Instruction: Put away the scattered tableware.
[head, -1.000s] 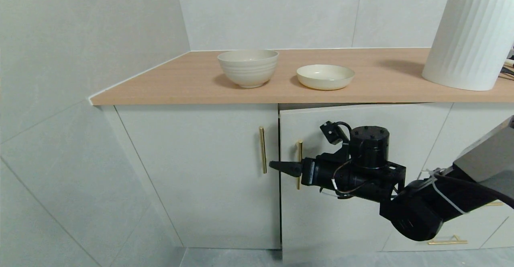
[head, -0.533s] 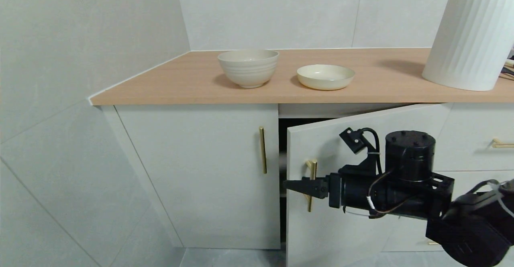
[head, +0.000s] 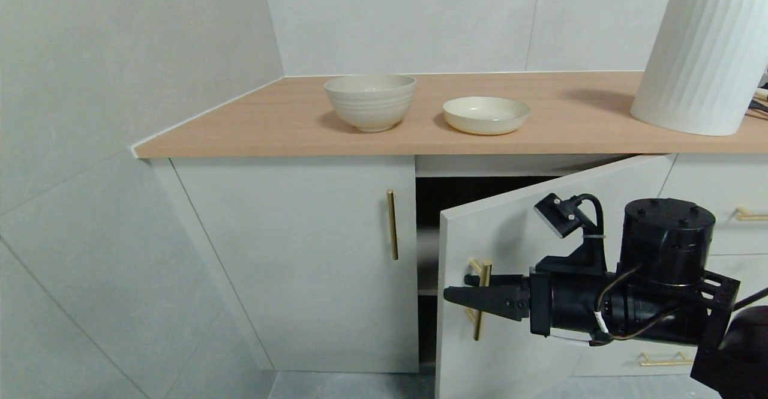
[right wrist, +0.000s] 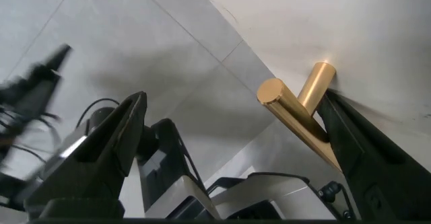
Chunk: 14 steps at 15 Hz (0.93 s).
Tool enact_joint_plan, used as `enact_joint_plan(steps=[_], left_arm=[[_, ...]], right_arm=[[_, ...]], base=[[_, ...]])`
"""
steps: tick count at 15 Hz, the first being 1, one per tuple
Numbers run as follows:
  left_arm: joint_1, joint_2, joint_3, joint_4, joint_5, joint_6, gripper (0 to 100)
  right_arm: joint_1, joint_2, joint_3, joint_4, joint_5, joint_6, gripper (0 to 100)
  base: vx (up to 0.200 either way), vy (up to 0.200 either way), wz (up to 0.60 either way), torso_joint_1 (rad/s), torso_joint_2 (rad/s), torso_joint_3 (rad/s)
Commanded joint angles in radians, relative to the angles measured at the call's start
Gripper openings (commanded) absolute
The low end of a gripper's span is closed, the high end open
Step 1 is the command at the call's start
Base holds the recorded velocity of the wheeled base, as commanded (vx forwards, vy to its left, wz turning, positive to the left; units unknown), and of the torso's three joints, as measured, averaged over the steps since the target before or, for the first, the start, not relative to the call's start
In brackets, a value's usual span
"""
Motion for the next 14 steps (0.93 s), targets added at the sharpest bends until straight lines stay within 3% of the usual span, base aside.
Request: enact_joint_plan(steps=[1, 2, 5, 7, 10, 13, 14], left_arm=[[-0.017, 0.411, -0.193, 0.035, -0.201, 0.013, 100], [-0.055, 0.599, -0.237, 0.021, -0.255, 0.024, 100], [-0.189, 0.905, -0.265, -0.145, -0.256, -0.025, 100], [-0.264, 1.034, -0.259, -0.275, -0.252, -0.101, 100], [-0.401, 1.203, -0.210, -0.433, -0.256, -0.305, 100], [-0.454, 1.335, -0.150, -0.622, -0.249, -0.328, 100], [-0.476, 1.358, -0.129, -0.695, -0.238, -0.355, 100]], right_arm=[[0.001, -0.008, 0.013, 0.003, 0.001, 0.000, 100], [0.002, -0.008, 0.026, 0.001, 0.001, 0.000, 100], [0.002, -0.005, 0.036, 0.001, 0.001, 0.000, 100], [0.001, -0.003, 0.039, 0.000, 0.001, -0.001, 100], [0.001, -0.008, 0.052, 0.001, -0.003, -0.003, 100], [-0.001, -0.002, 0.061, -0.003, -0.005, -0.004, 100], [-0.001, 0.003, 0.061, -0.003, -0.003, -0.004, 100]], base=[[0.000, 0.000, 0.00, 0.000, 0.00, 0.000], [0.000, 0.000, 0.00, 0.000, 0.00, 0.000], [0.000, 0.000, 0.00, 0.000, 0.00, 0.000], [0.000, 0.000, 0.00, 0.000, 0.00, 0.000], [0.000, 0.000, 0.00, 0.000, 0.00, 0.000], [0.000, 0.000, 0.00, 0.000, 0.00, 0.000], [0.000, 0.000, 0.00, 0.000, 0.00, 0.000]])
